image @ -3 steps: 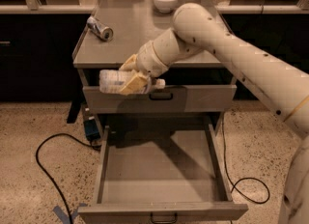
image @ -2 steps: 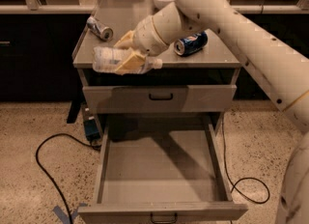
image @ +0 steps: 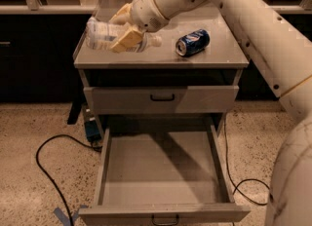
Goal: Pick blue plastic bottle from middle drawer and place on counter
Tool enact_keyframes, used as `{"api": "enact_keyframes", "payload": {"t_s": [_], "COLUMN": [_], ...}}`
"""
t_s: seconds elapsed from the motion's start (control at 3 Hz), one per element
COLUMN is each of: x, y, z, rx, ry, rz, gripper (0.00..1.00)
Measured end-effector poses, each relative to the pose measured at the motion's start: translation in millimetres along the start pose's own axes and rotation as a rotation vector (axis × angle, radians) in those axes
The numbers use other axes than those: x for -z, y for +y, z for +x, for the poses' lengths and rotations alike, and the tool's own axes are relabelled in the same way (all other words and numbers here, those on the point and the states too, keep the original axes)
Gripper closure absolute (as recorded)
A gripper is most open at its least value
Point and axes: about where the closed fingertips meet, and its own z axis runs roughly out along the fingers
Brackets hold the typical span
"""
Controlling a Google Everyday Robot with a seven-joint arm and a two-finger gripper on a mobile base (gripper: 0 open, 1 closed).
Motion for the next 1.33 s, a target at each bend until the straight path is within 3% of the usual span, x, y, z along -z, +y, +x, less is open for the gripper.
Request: {"api": "enact_keyframes", "payload": {"t_s": [0.33, 0.67, 1.33], "x": [-0.7, 6.9, 28.1], "y": [-9.7, -35.1, -87.2], "z": [3.8, 19.1, 71.5], "rx": [0.004, 0.017, 0.002], "ry": [0.022, 0.099, 0.254], "rz": [-0.007, 0.013, 0.12], "gripper": [1.0, 1.0, 1.0]}}
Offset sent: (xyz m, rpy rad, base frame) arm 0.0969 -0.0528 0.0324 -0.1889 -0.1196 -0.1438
